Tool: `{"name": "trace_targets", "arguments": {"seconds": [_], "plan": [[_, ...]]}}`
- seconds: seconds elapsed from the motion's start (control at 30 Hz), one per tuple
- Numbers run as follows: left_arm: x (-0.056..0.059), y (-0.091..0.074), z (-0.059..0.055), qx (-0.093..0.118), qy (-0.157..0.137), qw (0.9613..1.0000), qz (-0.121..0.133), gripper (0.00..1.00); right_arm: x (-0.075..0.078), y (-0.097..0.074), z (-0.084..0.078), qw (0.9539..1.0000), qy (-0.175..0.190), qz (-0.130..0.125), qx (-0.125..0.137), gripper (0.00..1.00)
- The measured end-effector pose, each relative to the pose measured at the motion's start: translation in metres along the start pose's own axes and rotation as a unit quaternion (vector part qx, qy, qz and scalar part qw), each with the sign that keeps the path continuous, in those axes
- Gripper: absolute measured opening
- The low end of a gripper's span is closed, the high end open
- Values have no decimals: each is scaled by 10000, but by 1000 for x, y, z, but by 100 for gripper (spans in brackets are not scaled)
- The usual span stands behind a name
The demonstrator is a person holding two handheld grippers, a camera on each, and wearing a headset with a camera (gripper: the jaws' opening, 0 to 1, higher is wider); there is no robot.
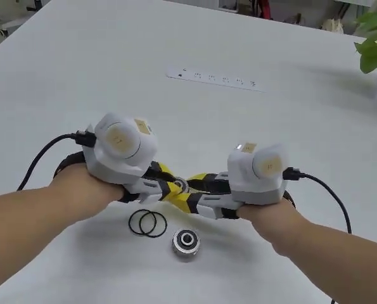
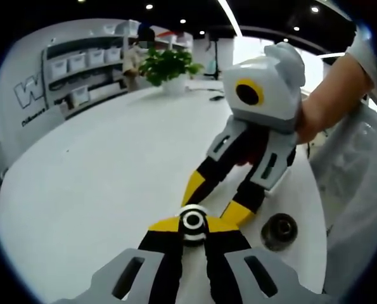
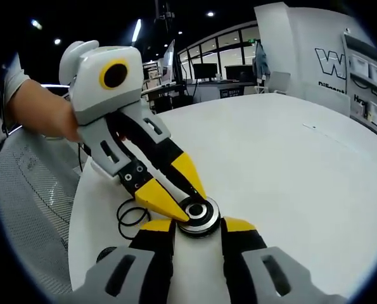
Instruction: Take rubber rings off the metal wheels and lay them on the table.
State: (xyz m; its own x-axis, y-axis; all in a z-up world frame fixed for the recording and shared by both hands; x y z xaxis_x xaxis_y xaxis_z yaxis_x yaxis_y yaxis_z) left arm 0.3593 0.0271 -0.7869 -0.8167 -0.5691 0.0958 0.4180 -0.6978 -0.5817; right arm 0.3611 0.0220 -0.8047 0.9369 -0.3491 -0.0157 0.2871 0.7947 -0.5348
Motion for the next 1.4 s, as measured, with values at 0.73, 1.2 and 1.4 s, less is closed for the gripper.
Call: {"name": "trace_targets", "arguments": {"seconds": [0.73,1.2,1.4], "plan": [[-2,0,-1,30,-19,10000,36,12,-1,-5,1,10000,3,10,-9,23],[-1,0,-1,40,-32,10000,31,12,-1,-7,0,10000,46,51,29,21],[1,-1,0,41,-43,10000,32,12,-1,-8,-1,9999,74,74,45,20]]}}
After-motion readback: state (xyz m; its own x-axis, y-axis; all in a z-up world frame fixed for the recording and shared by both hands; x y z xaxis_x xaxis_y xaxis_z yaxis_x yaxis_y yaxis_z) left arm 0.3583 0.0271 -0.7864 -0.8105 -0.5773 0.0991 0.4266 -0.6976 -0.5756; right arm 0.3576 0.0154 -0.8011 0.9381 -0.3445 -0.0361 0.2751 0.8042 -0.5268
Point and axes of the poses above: the centre of the closed fingertips' face, and the gripper's own axes: y roughly forward along the fingers, x roughly to its right, z roughly out of its top, the point moved 1 cm from there along -y, roughly backward along the fingers, and after that the axes turned 7 degrees about -y, right-handed, at the moved point
